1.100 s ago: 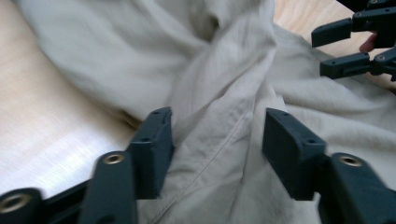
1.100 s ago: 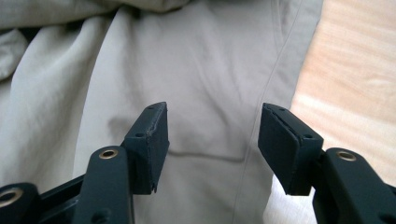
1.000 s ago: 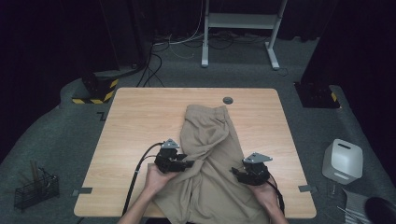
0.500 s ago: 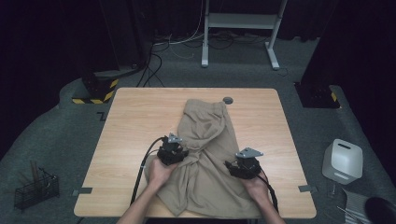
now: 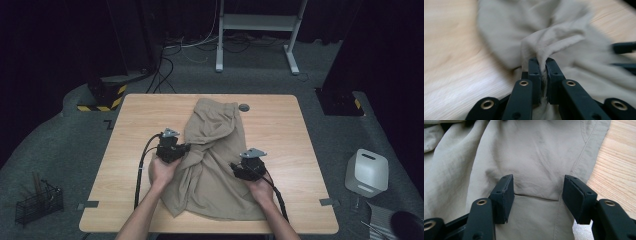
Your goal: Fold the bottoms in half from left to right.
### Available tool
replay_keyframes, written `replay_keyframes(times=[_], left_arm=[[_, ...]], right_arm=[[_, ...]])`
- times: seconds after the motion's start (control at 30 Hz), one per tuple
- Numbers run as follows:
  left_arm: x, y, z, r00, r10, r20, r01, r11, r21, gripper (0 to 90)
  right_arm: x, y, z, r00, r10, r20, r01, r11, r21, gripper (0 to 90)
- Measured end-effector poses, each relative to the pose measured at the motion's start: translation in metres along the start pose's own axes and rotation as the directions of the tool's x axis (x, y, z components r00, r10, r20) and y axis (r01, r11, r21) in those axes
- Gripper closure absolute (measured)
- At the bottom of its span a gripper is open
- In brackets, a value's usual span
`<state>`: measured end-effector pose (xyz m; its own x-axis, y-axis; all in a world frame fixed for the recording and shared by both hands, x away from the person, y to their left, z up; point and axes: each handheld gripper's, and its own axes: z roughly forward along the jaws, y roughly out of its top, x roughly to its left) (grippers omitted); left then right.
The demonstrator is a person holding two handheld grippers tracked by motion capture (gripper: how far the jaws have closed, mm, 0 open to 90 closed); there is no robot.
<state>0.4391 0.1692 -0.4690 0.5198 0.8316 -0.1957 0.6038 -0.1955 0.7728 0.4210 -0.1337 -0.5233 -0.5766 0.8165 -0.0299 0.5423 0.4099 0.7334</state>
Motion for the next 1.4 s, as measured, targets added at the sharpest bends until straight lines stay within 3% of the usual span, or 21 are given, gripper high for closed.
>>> replay_keyframes(times=[0.1,0.17,0.27,0.33,0.43,0.47,0.53,0.63,0.77,0.9,1.0,1.07,1.13,1.23,1.33,1.4], left_arm=[[-0.023,0.009,-0.01,0.997,0.039,0.066,-0.037,0.9989,-0.03,85.2],[-0.041,0.011,-0.009,0.9914,0.067,0.112,-0.064,0.9975,-0.029,85.6],[-0.066,0.005,0.008,0.9818,0.146,0.122,-0.15,0.9882,0.029,85.6],[-0.074,-0.004,0.026,0.9797,0.162,0.118,-0.172,0.9815,0.083,85.5],[-0.071,-0.018,0.046,0.9855,0.133,0.106,-0.146,0.9804,0.132,85.6],[-0.069,-0.021,0.05,0.9868,0.135,0.09,-0.147,0.9785,0.145,85.7],[-0.066,-0.024,0.054,0.9889,0.131,0.07,-0.14,0.9774,0.158,85.8],[-0.06,-0.023,0.056,0.9893,0.142,0.032,-0.145,0.9757,0.164,86.3],[-0.048,-0.016,0.065,0.9814,0.188,-0.04,-0.179,0.9697,0.167,86.7],[-0.034,-0.003,0.067,0.9885,0.135,-0.067,-0.121,0.9744,0.19,87.0],[-0.045,0.006,0.051,0.9935,0.114,-0.005,-0.113,0.9856,0.127,87.0],[-0.06,0.011,0.041,0.9916,0.12,0.05,-0.123,0.9892,0.079,87.0],[-0.075,0.014,0.04,0.9859,0.136,0.098,-0.142,0.9877,0.064,87.0],[-0.093,0.013,0.054,0.9746,0.187,0.123,-0.2,0.9748,0.099,86.6],[-0.097,0.007,0.073,0.9753,0.175,0.135,-0.197,0.966,0.168,84.1],[-0.095,0.005,0.077,0.977,0.16,0.141,-0.184,0.967,0.177,78.9]], right_arm=[[0.0,0.0,0.0,1.0,-0.001,0.0,0.001,1.0,0.0,42.6],[0.0,0.0,0.0,1.0,-0.002,0.0,0.002,1.0,0.0,42.6],[0.0,0.0,0.0,1.0,-0.003,-0.004,0.003,1.0,0.0,42.2],[-0.001,0.0,-0.001,0.9998,-0.014,-0.014,0.014,1.0,0.002,41.6],[-0.002,-0.005,-0.012,0.9997,-0.005,-0.024,0.005,1.0,-0.013,40.9],[-0.001,-0.01,-0.023,0.9994,-0.012,-0.031,0.012,1.0,-0.021,40.9],[0.0,-0.013,-0.028,0.9991,-0.018,-0.037,0.017,1.0,-0.014,41.1],[0.003,-0.021,-0.034,0.9979,-0.047,-0.044,0.049,0.998,0.033,41.9],[0.005,-0.021,-0.026,0.9977,-0.043,-0.051,0.044,0.999,0.02,42.5],[0.01,-0.003,-0.005,0.997,-0.05,-0.059,0.051,0.999,0.013,42.5],[0.01,-0.001,-0.002,0.9969,-0.051,-0.061,0.051,0.999,0.003,42.5],[0.009,-0.002,-0.002,0.9969,-0.05,-0.06,0.05,0.999,-0.007,42.6],[0.009,-0.002,-0.002,0.997,-0.048,-0.06,0.048,0.999,-0.005,42.6],[0.009,-0.002,-0.002,0.9971,-0.048,-0.059,0.048,0.999,-0.006,42.6],[0.009,-0.003,-0.003,0.9973,-0.047,-0.057,0.047,0.999,-0.006,42.6],[0.008,-0.003,-0.003,0.9974,-0.046,-0.056,0.045,0.999,-0.007,42.6]])
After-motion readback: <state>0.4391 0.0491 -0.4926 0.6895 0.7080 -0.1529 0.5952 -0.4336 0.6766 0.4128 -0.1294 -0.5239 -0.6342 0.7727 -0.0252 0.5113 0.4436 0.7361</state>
